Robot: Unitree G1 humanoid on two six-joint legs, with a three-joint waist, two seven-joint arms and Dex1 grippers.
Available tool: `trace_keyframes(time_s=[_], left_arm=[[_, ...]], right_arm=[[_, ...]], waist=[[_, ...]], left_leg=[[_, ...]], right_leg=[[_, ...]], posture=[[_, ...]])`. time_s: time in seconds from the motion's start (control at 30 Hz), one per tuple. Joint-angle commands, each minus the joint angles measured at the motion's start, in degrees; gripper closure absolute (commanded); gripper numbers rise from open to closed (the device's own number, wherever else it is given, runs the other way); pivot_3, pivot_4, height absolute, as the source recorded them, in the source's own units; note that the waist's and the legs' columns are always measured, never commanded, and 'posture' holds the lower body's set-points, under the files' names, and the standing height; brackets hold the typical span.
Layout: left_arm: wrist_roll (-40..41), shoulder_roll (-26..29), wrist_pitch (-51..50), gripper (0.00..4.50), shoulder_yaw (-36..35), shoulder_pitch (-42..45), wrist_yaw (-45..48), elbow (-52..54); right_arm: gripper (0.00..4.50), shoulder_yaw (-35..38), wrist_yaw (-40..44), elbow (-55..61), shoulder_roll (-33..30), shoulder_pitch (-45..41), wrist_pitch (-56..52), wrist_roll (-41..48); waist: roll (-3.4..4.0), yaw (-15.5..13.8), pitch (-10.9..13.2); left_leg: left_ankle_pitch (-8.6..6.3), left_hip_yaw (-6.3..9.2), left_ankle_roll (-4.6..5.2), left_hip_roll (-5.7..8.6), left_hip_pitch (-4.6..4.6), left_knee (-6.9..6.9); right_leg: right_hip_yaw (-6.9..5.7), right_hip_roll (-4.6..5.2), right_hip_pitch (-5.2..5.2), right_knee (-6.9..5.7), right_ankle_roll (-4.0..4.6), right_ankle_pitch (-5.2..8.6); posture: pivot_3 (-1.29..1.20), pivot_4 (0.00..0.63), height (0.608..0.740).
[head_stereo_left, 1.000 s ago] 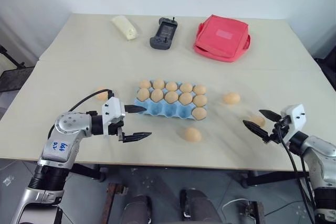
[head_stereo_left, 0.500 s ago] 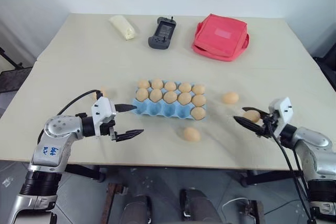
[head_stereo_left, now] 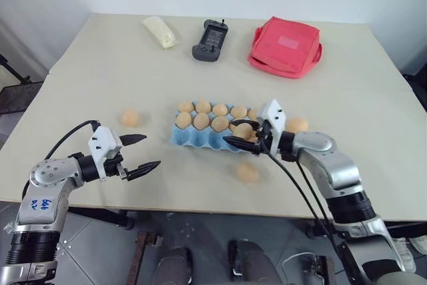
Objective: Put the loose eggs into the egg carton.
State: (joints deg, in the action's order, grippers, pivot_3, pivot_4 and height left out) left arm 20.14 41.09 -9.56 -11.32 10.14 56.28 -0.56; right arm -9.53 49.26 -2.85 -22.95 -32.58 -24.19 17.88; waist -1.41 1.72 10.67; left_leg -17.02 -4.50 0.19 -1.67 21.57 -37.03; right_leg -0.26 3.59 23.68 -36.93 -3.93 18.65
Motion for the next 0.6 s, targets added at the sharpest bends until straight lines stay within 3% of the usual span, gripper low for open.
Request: trace_keyframes(time_s=[0.03, 0.07, 0.23, 0.37, 0.6], left_arm=[[1.31, 0.60, -0.26, 0.00, -1.82, -0.44, -0.77, 2.82], [1.34, 0.57, -0.38, 0.00, -1.77, -0.44, -0.90, 3.01], [1.53, -0.09, -1.00, 0.00, -0.52, 0.63, -1.29, 4.07], [1.07, -1.20, -1.11, 0.00, 1.71, 2.86, -1.17, 4.03], [0.03, -3.19, -0.58, 0.00, 4.55, 6.24, -1.26, 1.97]], right_arm=[[0.39, 0.98, 0.58, -0.04, 0.00, -0.65, 1.82, -0.09], [0.03, 1.47, 0.67, 0.51, -0.12, -0.57, 1.68, 0.36], [0.03, 7.09, 1.98, 6.11, -3.54, 2.55, 0.60, 4.20], [0.03, 15.81, 2.35, 8.78, -8.98, 10.35, 4.18, 5.76], [0.03, 29.25, -0.32, 4.56, -13.40, 21.73, 12.54, 5.25]], waist=[[0.00, 0.01, 0.00], [0.00, 0.03, 0.00], [0.00, -0.18, 0.00], [0.00, -0.48, 0.00], [0.00, 0.28, 0.00]], left_leg=[[-0.04, 0.01, 0.01, 0.00, 0.01, 0.00], [-0.07, 0.01, 0.01, -0.01, 0.01, -0.01], [-0.12, 0.03, 0.01, -0.04, 0.03, 0.00], [-0.15, 0.20, 0.01, -0.03, 0.07, 0.00], [-0.14, 0.10, 0.03, -0.06, 0.04, -0.02]], right_leg=[[-0.06, 0.02, 0.00, 0.00, -0.01, 0.00], [-0.12, 0.03, 0.00, 0.01, -0.01, 0.00], [-0.30, 0.07, -0.01, 0.05, -0.01, -0.01], [-0.44, 0.08, -0.10, 0.13, -0.02, -0.01], [-0.42, 0.00, -0.18, 0.24, -0.03, -0.01]], posture=[[0.00, 0.150, 0.740], [0.00, 0.150, 0.740], [0.00, 0.150, 0.740], [0.00, 0.150, 0.740], [0.00, 0.150, 0.740]])
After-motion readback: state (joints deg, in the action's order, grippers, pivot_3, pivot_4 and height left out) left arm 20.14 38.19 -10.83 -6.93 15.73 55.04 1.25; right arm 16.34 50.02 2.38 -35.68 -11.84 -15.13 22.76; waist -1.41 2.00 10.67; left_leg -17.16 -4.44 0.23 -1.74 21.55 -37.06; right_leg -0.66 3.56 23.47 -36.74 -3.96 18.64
